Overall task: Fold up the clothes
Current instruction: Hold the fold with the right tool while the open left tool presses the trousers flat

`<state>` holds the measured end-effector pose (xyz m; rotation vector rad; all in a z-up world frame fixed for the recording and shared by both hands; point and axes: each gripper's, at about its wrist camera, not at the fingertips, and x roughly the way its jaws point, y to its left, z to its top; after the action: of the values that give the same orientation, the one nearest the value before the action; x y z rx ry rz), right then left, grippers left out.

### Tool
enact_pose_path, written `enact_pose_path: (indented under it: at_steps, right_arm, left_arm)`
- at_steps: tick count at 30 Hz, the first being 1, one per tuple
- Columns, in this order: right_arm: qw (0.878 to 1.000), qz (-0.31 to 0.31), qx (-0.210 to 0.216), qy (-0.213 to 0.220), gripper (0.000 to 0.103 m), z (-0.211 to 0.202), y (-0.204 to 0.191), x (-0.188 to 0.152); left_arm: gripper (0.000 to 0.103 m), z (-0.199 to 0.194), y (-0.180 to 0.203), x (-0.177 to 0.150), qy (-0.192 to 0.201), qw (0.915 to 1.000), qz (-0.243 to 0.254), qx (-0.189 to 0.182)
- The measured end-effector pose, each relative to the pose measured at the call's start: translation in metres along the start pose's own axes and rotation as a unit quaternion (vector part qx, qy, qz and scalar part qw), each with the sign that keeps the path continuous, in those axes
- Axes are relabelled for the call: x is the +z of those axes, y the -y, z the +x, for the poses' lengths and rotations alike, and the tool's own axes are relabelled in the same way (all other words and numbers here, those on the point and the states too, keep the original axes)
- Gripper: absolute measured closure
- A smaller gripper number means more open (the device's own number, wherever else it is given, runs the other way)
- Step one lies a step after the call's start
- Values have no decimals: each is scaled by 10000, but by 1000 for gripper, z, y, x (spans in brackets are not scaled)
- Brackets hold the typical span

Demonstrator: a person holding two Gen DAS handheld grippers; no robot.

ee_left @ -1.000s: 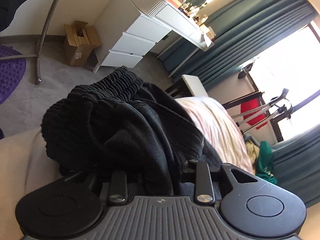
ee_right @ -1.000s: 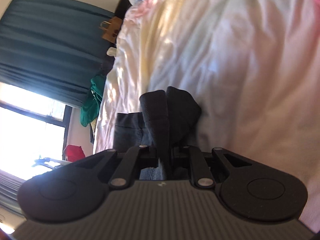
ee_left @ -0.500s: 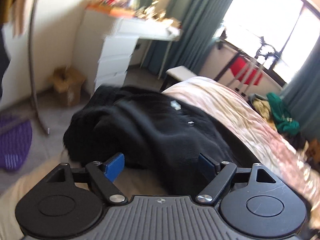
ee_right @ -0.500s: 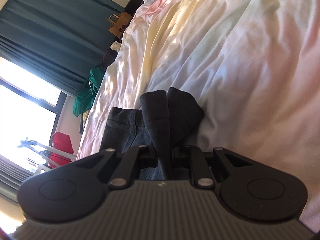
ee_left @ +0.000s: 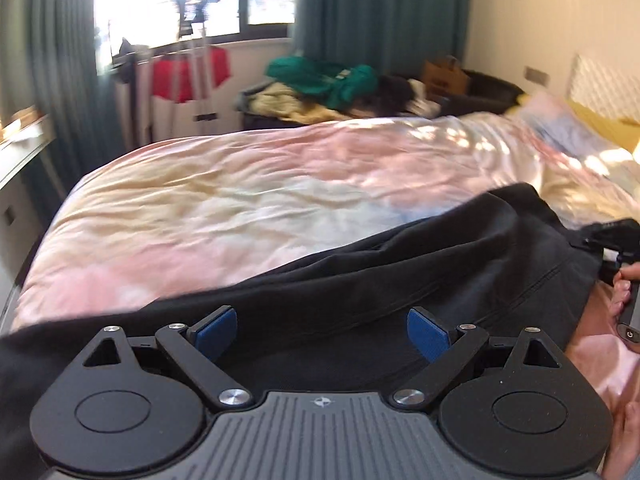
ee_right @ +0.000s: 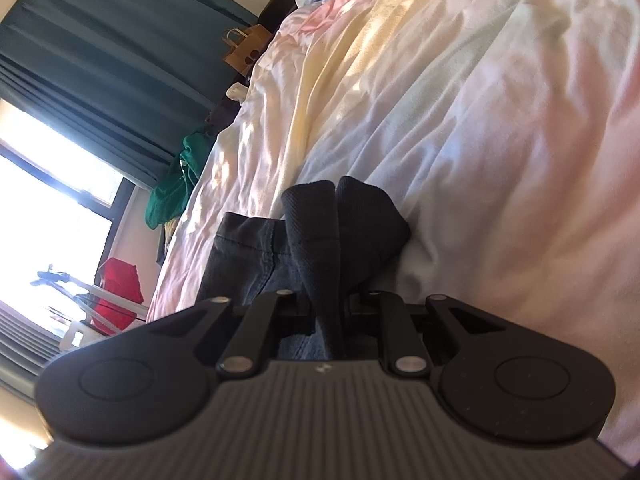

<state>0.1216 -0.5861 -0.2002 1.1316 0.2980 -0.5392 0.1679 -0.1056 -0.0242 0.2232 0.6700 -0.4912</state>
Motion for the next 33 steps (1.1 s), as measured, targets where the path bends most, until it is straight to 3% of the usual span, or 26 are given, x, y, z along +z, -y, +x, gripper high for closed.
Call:
enact_pose_path:
  at_steps: [5, 12, 16, 19, 23, 33]
  right_arm:
    - [10000, -31, 24, 62, 88, 1, -1, -2]
    - [9996, 72, 218, 185, 88, -4, -5, 0]
    - [9989, -208, 284, 303, 87, -8, -15, -1]
    - [9989, -299, 187, 302, 87, -6, -16, -3]
    - [9995, -98, 235, 178, 87, -3, -8, -1]
    - [9970, -518, 496, 288, 87, -16, -20, 0]
  left_arm:
    - [10, 71, 39, 23, -135, 9979, 502, -387]
    - [21, 143, 50, 23, -858, 9940, 660, -118]
    - [18, 148, 39, 17, -744, 9965, 349, 151]
    - [18, 139, 25, 15, -625, 9973, -24, 375]
    - [19, 105, 8, -1, -306, 9966, -45, 768]
    - [16, -31, -48, -93, 120, 9878, -1059, 1131]
